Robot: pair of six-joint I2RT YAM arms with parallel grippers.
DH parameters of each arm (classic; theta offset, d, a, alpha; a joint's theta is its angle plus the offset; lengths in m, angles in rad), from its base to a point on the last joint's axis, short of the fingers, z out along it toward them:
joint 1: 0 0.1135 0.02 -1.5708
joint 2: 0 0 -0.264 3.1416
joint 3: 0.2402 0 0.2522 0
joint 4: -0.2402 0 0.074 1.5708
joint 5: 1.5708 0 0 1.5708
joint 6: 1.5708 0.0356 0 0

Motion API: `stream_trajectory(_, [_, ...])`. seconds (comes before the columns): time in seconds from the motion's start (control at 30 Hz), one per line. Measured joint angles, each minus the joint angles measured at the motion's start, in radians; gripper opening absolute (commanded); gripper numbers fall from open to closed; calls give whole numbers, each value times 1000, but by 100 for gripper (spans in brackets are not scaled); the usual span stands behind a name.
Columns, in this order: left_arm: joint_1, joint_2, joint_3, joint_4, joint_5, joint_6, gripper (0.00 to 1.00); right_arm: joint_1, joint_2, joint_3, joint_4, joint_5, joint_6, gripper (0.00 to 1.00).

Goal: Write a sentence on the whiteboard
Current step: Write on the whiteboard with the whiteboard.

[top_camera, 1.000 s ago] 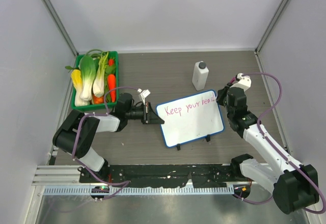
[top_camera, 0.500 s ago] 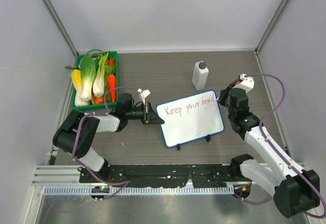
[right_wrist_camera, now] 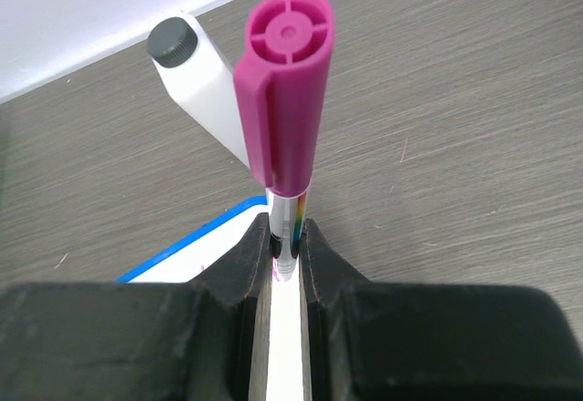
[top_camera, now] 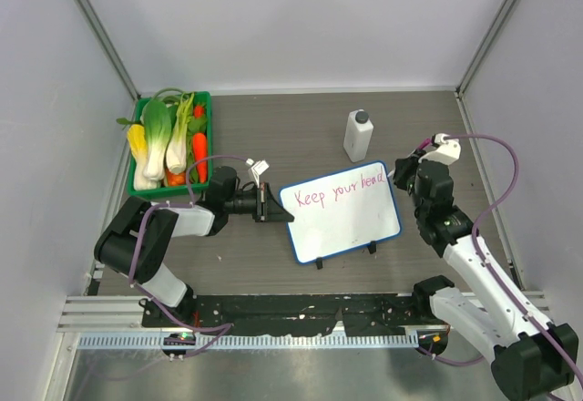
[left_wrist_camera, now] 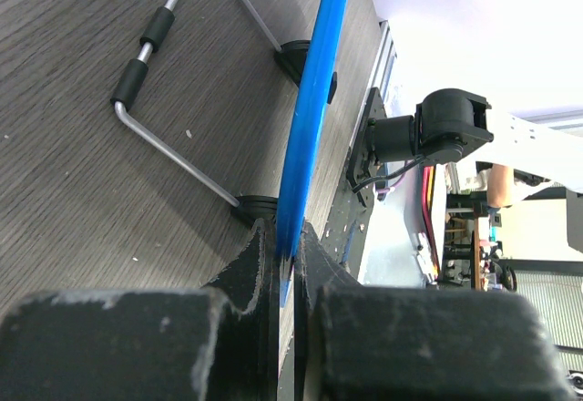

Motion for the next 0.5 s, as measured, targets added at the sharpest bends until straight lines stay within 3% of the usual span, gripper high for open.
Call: stream_trajectory(0.5, [0,0,0,-2,-1,0,0,2,-8,-3,16,-179,-22,1])
